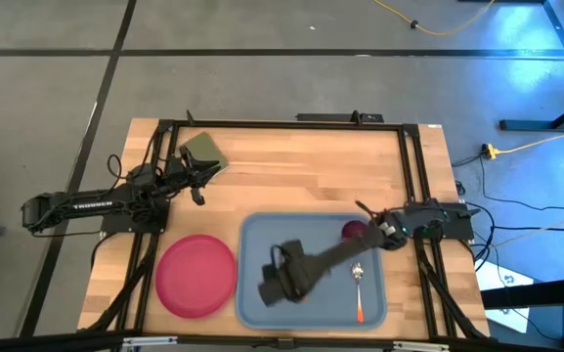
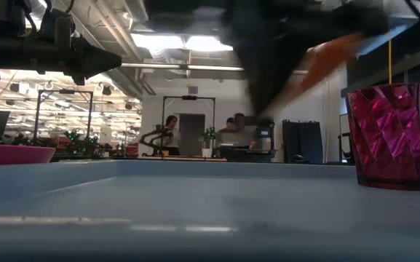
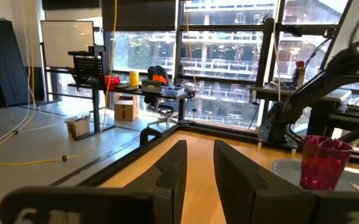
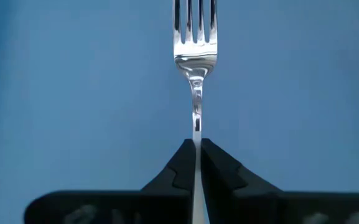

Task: Pick and place plate/cup/fork/spoon on tray
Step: Put the orange fork on the blue serving tray to the left of the orange spoon

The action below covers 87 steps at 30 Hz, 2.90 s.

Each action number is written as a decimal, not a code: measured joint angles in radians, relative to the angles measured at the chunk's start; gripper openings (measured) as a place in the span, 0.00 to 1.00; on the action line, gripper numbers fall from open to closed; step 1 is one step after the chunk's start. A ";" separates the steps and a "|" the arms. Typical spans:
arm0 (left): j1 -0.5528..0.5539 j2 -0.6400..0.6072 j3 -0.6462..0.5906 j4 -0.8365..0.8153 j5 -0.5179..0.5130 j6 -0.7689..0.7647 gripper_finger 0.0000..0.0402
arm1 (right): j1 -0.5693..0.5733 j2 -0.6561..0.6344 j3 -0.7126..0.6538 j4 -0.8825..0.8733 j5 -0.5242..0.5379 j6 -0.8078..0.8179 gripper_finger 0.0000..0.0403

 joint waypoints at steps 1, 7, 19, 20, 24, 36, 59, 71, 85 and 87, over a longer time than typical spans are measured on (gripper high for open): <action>0.000 0.000 0.000 0.000 0.000 0.000 0.18 | 0.023 0.000 0.000 -0.023 -0.015 0.060 0.04; 0.000 0.000 0.000 0.000 0.000 -0.005 0.18 | 0.138 0.000 -0.011 -0.057 -0.044 0.346 0.04; 0.000 0.000 0.000 0.004 0.000 -0.008 0.18 | 0.200 0.000 -0.144 -0.058 -0.179 0.438 0.05; 0.000 0.000 0.000 0.004 0.000 -0.008 0.18 | 0.200 0.000 -0.158 -0.059 -0.186 0.438 0.05; 0.000 0.000 0.000 0.004 0.000 -0.008 0.18 | 0.200 0.000 -0.209 -0.059 -0.212 0.433 0.05; 0.000 0.000 0.000 0.004 -0.001 -0.008 0.18 | 0.206 -0.001 -0.288 -0.070 -0.322 0.426 0.05; 0.000 0.000 0.000 0.004 -0.005 -0.008 0.18 | 0.180 -0.003 -0.317 -0.052 -0.213 0.374 0.09; 0.000 0.000 0.000 0.004 -0.009 -0.007 0.18 | 0.177 -0.002 -0.316 -0.054 -0.215 0.321 0.09; 0.000 0.000 0.000 0.004 -0.009 -0.007 0.18 | 0.167 -0.002 -0.316 -0.057 -0.264 0.342 0.09; 0.000 0.000 0.000 0.004 -0.009 -0.007 0.18 | 0.167 -0.002 -0.316 -0.057 -0.264 0.341 0.09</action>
